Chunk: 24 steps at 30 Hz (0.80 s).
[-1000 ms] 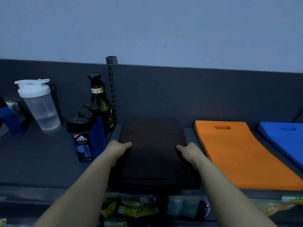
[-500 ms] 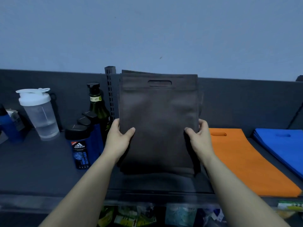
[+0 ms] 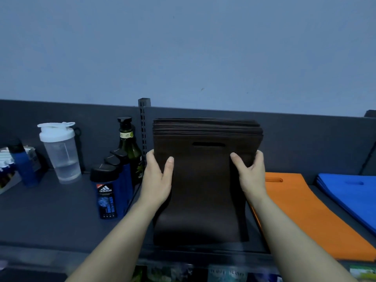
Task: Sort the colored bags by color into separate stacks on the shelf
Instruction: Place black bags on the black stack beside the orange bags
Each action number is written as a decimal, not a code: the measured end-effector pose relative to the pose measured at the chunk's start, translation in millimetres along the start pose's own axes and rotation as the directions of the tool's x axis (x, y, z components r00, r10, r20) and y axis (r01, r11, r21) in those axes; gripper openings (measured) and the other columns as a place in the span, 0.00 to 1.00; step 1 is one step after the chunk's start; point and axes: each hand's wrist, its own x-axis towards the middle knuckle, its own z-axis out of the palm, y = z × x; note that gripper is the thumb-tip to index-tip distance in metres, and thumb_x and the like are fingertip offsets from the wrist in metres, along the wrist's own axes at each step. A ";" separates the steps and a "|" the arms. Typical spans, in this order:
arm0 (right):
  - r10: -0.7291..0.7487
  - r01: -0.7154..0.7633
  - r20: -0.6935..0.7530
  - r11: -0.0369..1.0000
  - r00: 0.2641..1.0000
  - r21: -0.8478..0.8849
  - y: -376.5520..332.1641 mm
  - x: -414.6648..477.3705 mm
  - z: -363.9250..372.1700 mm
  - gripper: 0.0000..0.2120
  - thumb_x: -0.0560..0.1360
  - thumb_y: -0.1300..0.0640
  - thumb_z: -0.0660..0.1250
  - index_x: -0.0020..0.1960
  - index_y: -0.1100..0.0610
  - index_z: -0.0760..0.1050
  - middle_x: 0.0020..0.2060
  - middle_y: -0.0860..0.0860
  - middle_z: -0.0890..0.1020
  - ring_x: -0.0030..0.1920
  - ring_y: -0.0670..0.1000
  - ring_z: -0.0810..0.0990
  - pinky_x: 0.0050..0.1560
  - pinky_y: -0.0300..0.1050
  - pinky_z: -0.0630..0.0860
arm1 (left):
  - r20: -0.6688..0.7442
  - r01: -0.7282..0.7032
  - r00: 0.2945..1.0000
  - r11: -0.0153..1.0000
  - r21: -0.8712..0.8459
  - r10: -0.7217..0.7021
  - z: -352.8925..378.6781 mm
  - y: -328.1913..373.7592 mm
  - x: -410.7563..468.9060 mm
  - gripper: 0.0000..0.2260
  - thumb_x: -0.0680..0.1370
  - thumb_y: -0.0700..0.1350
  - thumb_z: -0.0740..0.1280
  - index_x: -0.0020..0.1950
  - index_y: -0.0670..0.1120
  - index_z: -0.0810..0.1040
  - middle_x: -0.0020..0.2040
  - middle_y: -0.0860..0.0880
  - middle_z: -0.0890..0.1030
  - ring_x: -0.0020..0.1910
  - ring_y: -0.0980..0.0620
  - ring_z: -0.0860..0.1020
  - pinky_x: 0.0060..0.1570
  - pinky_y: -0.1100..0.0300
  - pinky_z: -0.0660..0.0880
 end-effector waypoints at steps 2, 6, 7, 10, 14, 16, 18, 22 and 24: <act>-0.058 0.058 -0.032 0.998 0.998 -0.004 -9.3 1.6 1.2 0.18 0.73 0.53 0.72 0.59 0.56 0.70 0.51 0.44 0.79 0.52 0.43 0.79 0.58 0.47 0.75 | -0.018 -0.033 0.999 0.999 -0.011 0.033 1.0 5.4 2.0 0.16 0.81 0.49 0.59 0.66 0.45 0.63 0.60 0.51 0.75 0.57 0.58 0.74 0.58 0.60 0.73; -0.084 0.084 -0.019 0.996 0.996 0.010 -12.5 7.6 -4.9 0.23 0.73 0.54 0.72 0.63 0.56 0.67 0.53 0.43 0.77 0.55 0.42 0.77 0.59 0.42 0.72 | 0.018 -0.048 0.999 0.999 -0.020 0.049 -5.2 3.8 9.3 0.25 0.79 0.56 0.60 0.71 0.45 0.59 0.66 0.50 0.72 0.64 0.55 0.71 0.65 0.56 0.69; -0.078 0.078 -0.001 0.997 0.997 0.014 -9.6 5.0 -5.1 0.23 0.72 0.53 0.72 0.63 0.55 0.67 0.54 0.43 0.78 0.56 0.42 0.77 0.59 0.41 0.72 | 0.040 -0.042 0.998 0.999 -0.014 0.043 -4.2 2.6 7.4 0.27 0.79 0.57 0.60 0.73 0.46 0.58 0.68 0.50 0.71 0.66 0.54 0.70 0.66 0.55 0.68; -0.079 0.079 -0.005 0.997 0.997 -0.015 -5.7 -2.1 -1.7 0.20 0.70 0.52 0.72 0.58 0.52 0.68 0.51 0.42 0.79 0.50 0.45 0.78 0.55 0.42 0.73 | 0.060 -0.027 0.998 1.000 -0.003 0.027 0.9 6.0 2.7 0.25 0.80 0.53 0.60 0.72 0.45 0.58 0.67 0.50 0.71 0.65 0.55 0.70 0.68 0.53 0.67; -0.082 0.082 0.003 0.996 0.997 -0.042 -11.4 1.6 -3.9 0.20 0.71 0.51 0.71 0.59 0.53 0.68 0.51 0.45 0.77 0.43 0.45 0.76 0.49 0.41 0.73 | 0.044 -0.042 0.998 0.999 -0.012 0.042 -2.2 7.2 9.9 0.24 0.79 0.53 0.60 0.71 0.44 0.60 0.66 0.49 0.72 0.65 0.52 0.71 0.66 0.50 0.69; -0.067 0.068 0.009 0.996 0.998 -0.064 -9.0 0.4 -2.8 0.20 0.70 0.52 0.69 0.58 0.54 0.67 0.49 0.46 0.77 0.44 0.45 0.75 0.50 0.44 0.72 | 0.058 -0.023 0.998 1.000 0.013 0.022 0.1 6.1 8.5 0.21 0.80 0.49 0.60 0.70 0.43 0.61 0.65 0.48 0.73 0.64 0.51 0.72 0.65 0.49 0.70; -0.052 0.049 -0.023 0.994 0.998 -0.100 -8.9 -2.0 -0.9 0.16 0.71 0.56 0.66 0.56 0.59 0.67 0.41 0.46 0.73 0.38 0.45 0.72 0.46 0.45 0.69 | 0.046 -0.013 0.999 0.999 0.035 0.012 2.6 7.3 6.1 0.16 0.81 0.44 0.58 0.67 0.42 0.62 0.62 0.46 0.74 0.60 0.50 0.73 0.63 0.47 0.71; -0.062 0.061 -0.004 0.992 0.998 -0.108 -14.5 -1.2 -1.9 0.18 0.75 0.64 0.62 0.63 0.61 0.64 0.48 0.49 0.75 0.41 0.45 0.72 0.50 0.43 0.70 | 0.041 -0.019 0.999 1.000 0.021 0.018 -1.8 8.7 12.8 0.17 0.80 0.41 0.57 0.68 0.41 0.60 0.63 0.45 0.73 0.61 0.49 0.72 0.63 0.48 0.70; -0.055 0.056 0.014 0.990 0.998 -0.131 -10.2 -5.1 -2.0 0.20 0.75 0.64 0.62 0.66 0.61 0.63 0.52 0.49 0.75 0.45 0.46 0.71 0.51 0.41 0.66 | 0.065 -0.001 0.998 1.000 0.001 0.001 -2.3 8.3 11.1 0.16 0.80 0.42 0.58 0.67 0.42 0.61 0.62 0.46 0.75 0.60 0.51 0.74 0.63 0.49 0.71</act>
